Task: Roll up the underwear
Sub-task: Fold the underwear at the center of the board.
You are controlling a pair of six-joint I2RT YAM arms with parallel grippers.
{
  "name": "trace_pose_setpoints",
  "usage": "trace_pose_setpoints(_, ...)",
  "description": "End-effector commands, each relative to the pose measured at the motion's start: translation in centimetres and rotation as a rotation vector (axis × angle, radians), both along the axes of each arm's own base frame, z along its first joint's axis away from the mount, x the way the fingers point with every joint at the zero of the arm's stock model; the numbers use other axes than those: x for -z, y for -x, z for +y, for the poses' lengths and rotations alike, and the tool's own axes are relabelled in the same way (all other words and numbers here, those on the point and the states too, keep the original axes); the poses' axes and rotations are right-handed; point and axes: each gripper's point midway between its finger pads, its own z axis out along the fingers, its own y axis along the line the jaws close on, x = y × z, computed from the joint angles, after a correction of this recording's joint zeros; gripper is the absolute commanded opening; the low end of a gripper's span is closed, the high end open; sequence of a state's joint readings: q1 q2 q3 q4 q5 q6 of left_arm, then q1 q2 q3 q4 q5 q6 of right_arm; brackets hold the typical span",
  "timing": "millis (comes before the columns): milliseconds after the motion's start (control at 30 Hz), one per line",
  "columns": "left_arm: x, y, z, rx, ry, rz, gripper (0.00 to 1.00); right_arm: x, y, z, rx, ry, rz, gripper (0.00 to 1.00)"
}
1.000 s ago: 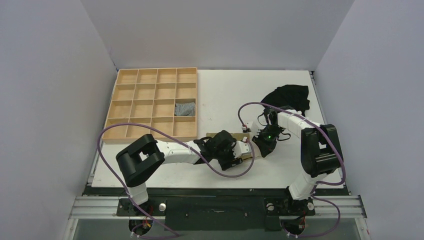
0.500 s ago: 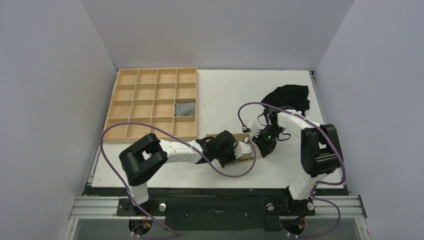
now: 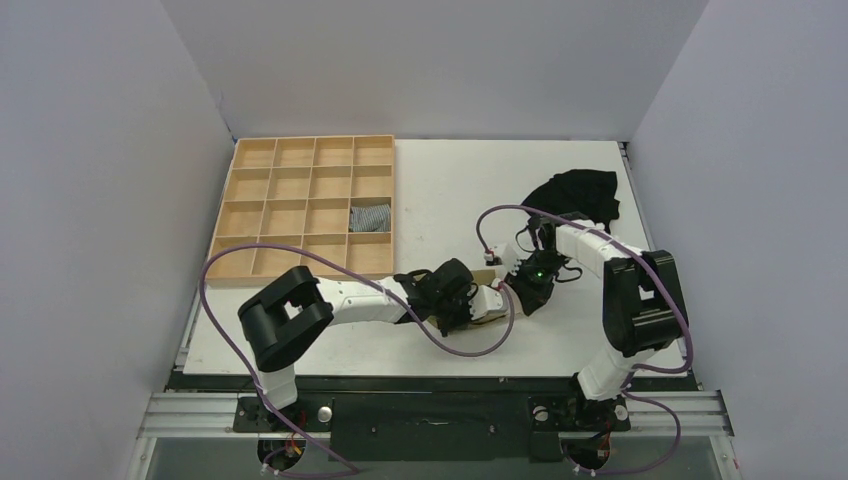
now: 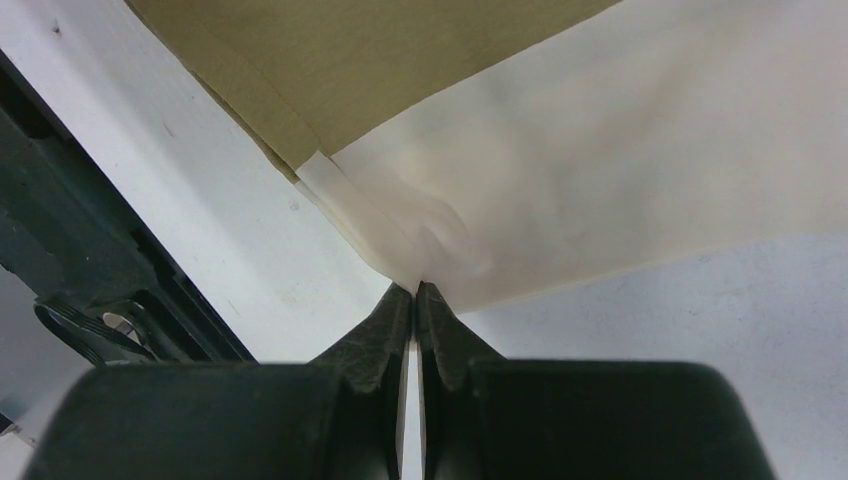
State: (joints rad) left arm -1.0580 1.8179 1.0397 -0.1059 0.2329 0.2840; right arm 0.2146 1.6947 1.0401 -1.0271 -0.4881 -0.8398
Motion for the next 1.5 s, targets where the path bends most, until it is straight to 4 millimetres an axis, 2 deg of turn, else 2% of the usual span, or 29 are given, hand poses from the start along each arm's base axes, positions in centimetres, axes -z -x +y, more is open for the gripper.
trace_pose_setpoints(0,-3.0,1.2,-0.9,0.09,0.027,0.031,0.0,-1.4,1.0,0.4,-0.001,-0.037,-0.016,0.0)
trace_pose_setpoints(367,-3.0,4.1,-0.8,0.146,0.006,0.062,0.0,-1.9,4.8,0.2,-0.052,-0.022,0.033,0.0)
trace_pose_setpoints(500,-3.9,4.6,-0.9,0.165,0.025,0.075,0.0,-2.3,5.3,0.5,-0.054,-0.026,0.042,0.0)
trace_pose_setpoints(700,-5.3,5.0,-0.8,0.204,0.043,0.126,0.0,-3.3,4.5,0.5,-0.039,-0.019,0.016,0.0)
trace_pose_setpoints(967,-6.9,3.6,-0.3,0.205,0.079,0.273,0.0,-4.9,3.3,0.6,0.004,-0.031,0.04,0.0)
trace_pose_setpoints(1200,-7.7,1.3,0.2,0.173,0.094,0.322,0.0,-6.1,1.8,1.1,0.036,-0.049,0.082,0.0)
trace_pose_setpoints(1333,-7.6,-0.1,0.7,0.146,0.082,0.343,0.0,-6.3,0.7,1.3,0.049,-0.049,0.092,0.0)
trace_pose_setpoints(1467,-6.7,-1.2,0.8,0.125,0.062,0.365,0.0,-6.0,-0.6,1.3,0.055,-0.031,0.101,0.0)
